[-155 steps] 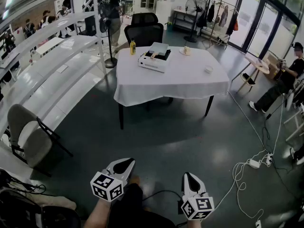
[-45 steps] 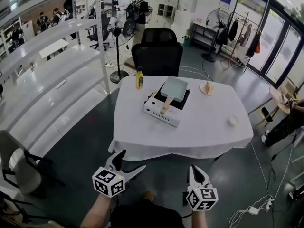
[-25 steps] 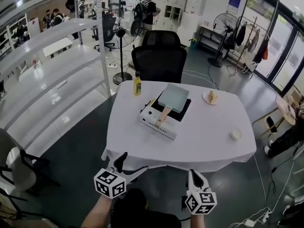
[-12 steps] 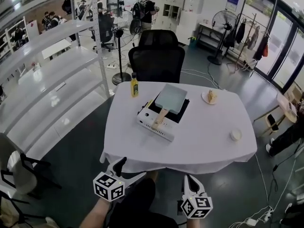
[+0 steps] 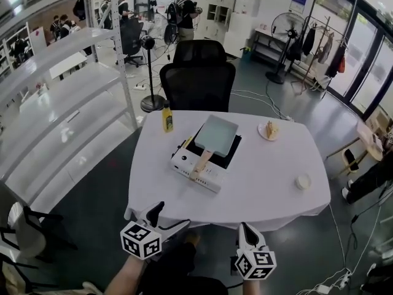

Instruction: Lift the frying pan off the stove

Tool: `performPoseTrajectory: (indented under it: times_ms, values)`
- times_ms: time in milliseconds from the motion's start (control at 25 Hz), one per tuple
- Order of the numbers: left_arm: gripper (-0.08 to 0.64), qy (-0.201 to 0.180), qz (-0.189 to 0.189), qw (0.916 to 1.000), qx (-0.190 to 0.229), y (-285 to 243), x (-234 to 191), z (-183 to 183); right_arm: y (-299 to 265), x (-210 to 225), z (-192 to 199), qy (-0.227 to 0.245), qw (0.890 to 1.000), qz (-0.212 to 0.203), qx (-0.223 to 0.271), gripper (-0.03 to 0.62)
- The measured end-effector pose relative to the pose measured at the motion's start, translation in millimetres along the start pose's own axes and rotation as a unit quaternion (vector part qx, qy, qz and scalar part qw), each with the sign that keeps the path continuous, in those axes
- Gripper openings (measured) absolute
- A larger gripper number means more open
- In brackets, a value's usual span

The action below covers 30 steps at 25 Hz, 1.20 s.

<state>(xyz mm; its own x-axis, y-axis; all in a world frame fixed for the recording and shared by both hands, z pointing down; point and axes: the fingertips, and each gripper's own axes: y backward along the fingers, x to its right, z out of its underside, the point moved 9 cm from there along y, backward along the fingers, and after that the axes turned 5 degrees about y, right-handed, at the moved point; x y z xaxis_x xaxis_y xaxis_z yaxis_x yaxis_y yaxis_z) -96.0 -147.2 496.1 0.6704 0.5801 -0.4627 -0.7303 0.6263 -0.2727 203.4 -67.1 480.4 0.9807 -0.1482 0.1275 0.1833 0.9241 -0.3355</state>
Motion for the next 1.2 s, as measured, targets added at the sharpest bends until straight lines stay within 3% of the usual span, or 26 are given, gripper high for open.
performPoseTrajectory:
  times_ms: [440, 840, 1080, 1200]
  values:
    - [0.505, -0.002, 0.008, 0.9986, 0.052, -60, -33, -65, -73, 22, -45, 0.024, 1.0, -0.007, 0.012, 0.006]
    - [0.505, 0.025, 0.001, 0.999, 0.036, -116, -57, -103, -125, 53, -68, 0.021, 1.0, -0.001, 0.012, 0.006]
    - [0.505, 0.055, 0.023, 0.9976, 0.035, -150, -68, -118, -158, 80, -74, 0.013, 1.0, 0.014, 0.014, 0.006]
    - [0.505, 0.05, 0.02, 0.9981, 0.03, -159, -72, -120, -171, 88, -77, 0.008, 1.0, 0.014, 0.018, 0.006]
